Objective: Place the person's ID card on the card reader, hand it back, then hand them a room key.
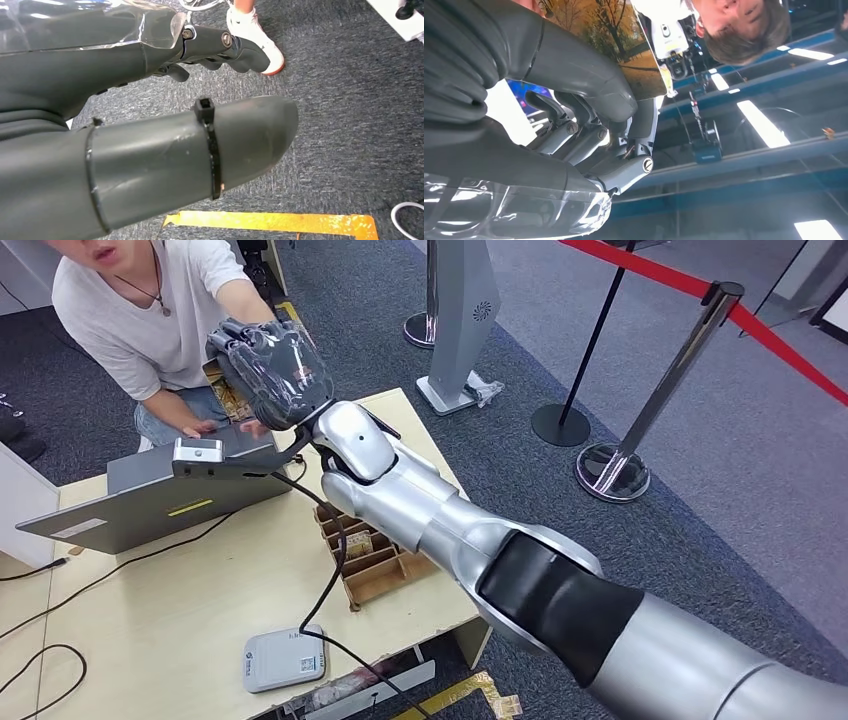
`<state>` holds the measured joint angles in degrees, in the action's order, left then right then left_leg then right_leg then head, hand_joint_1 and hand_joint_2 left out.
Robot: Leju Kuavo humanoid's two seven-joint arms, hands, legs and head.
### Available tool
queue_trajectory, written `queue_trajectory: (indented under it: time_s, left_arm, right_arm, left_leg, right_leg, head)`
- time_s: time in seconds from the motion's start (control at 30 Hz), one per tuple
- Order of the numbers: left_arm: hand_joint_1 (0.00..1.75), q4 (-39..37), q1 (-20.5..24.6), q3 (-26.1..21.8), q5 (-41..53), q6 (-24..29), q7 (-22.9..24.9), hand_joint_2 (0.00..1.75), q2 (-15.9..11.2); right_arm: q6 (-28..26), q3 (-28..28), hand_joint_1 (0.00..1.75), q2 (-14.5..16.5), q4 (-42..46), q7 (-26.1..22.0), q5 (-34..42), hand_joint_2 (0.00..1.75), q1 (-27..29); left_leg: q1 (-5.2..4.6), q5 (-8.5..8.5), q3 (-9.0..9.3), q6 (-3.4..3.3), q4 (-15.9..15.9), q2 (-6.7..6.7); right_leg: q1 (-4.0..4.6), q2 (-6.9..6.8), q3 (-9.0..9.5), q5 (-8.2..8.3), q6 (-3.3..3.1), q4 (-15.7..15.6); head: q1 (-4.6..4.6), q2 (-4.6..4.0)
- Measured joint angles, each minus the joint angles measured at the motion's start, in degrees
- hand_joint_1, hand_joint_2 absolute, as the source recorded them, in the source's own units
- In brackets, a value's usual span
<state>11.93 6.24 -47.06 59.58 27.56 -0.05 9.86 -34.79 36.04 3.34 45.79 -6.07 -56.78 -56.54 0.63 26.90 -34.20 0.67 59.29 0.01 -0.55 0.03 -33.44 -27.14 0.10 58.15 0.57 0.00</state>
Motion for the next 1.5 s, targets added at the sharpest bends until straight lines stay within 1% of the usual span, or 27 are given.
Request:
queue_trajectory:
  time_s: [0.2, 0.27, 0.33, 0.4, 0.63, 0.77, 1.0, 1.23, 1.37, 1.5]
  left_arm:
    - [0.00, 0.0, 0.0, 0.0, -0.4, 0.1, -0.6, 0.00, 0.1]
    - [0.00, 0.0, 0.0, 0.0, -0.4, 0.2, -0.6, 0.00, 0.1]
    - [0.00, 0.0, -0.1, 0.0, -0.5, 0.2, -0.6, 0.00, 0.1]
    - [0.00, 0.0, -0.1, 0.0, -0.5, 0.2, -0.6, 0.00, 0.1]
    - [0.00, 0.0, -0.2, 0.0, -0.9, 0.4, -0.2, 0.00, 0.0]
    - [0.00, 0.0, -0.2, 0.0, -1.0, 0.6, -0.2, 0.00, 0.0]
    - [0.00, 0.0, -0.5, -0.1, -1.3, 0.8, -0.2, 0.00, 0.0]
    - [0.00, 0.0, -1.1, -0.2, -1.9, 1.1, -0.8, 0.00, 0.0]
    - [0.00, 0.0, -1.5, -0.6, -2.3, 1.1, -1.4, 0.00, -0.1]
    - [0.00, 0.0, -1.9, -1.3, -2.9, 1.1, -2.0, 0.00, -0.1]
  right_arm:
    - [-1.6, -0.7, 1.75, 2.4, -6.3, -0.4, 0.1, 1.75, -1.6]
    - [-1.8, -0.8, 1.30, 2.9, -7.8, -0.7, 0.1, 1.75, -1.8]
    - [-1.9, -0.8, 0.43, 3.3, -8.9, -0.7, 0.2, 1.75, -1.9]
    - [-1.9, -0.9, 0.00, 3.7, -9.9, -0.7, 0.2, 1.75, -2.0]
    - [-2.1, -2.2, 0.00, 4.8, -12.2, -2.1, 1.7, 1.75, -2.4]
    - [-2.2, -2.6, 0.00, 5.4, -12.6, -3.4, 2.5, 0.00, -2.5]
    - [-0.7, -2.8, 0.00, 5.7, -11.4, -6.1, 4.5, 0.00, -2.3]
    - [6.2, -2.8, 0.00, 5.3, -4.2, -8.2, 8.7, 0.00, 0.4]
    - [11.6, -2.6, 0.00, 3.5, 2.2, -8.5, 11.3, 0.00, 2.9]
    - [15.2, -2.1, 0.00, 0.5, 8.3, -8.5, 13.2, 0.00, 5.3]
  left_leg:
    - [0.00, 0.00, 0.00, 0.00, 0.0, 0.00]
    - [0.00, 0.00, -0.01, 0.00, 0.0, -0.01]
    - [0.00, 0.00, -0.01, 0.00, 0.0, -0.01]
    - [0.00, 0.00, -0.01, 0.00, 0.0, -0.01]
    - [0.00, 0.00, -0.01, 0.00, 0.0, -0.01]
    - [0.00, 0.00, 0.00, 0.00, 0.0, -0.01]
    - [0.00, 0.00, -0.01, 0.00, 0.0, -0.01]
    - [0.00, 0.00, 0.00, 0.00, 0.0, 0.00]
    - [0.00, 0.01, -0.01, 0.00, 0.0, -0.01]
    - [-0.01, 0.01, 0.00, 0.00, 0.0, -0.01]
  right_leg:
    - [0.00, 0.00, 0.00, 0.00, 0.00, 0.0]
    - [0.00, -0.01, 0.00, 0.00, 0.00, 0.0]
    - [0.00, -0.01, 0.00, 0.00, 0.00, 0.0]
    - [0.00, -0.01, 0.00, 0.00, 0.00, 0.0]
    - [0.00, -0.01, 0.00, 0.00, 0.00, 0.0]
    - [0.00, -0.01, 0.00, 0.00, 0.00, 0.0]
    - [0.00, -0.01, 0.00, 0.00, 0.00, 0.0]
    - [0.00, 0.00, -0.03, 0.00, 0.00, 0.0]
    - [0.00, -0.01, -0.03, 0.00, 0.00, 0.0]
    - [0.00, -0.01, -0.03, 0.00, 0.00, 0.0]
  head:
    - [0.00, 0.00]
    - [0.01, 0.00]
    - [0.00, 0.00]
    - [0.00, 0.00]
    - [0.00, 0.00]
    - [-0.01, 0.00]
    - [0.01, 0.00]
    - [0.00, 0.00]
    - [0.00, 0.00]
    - [0.01, 0.00]
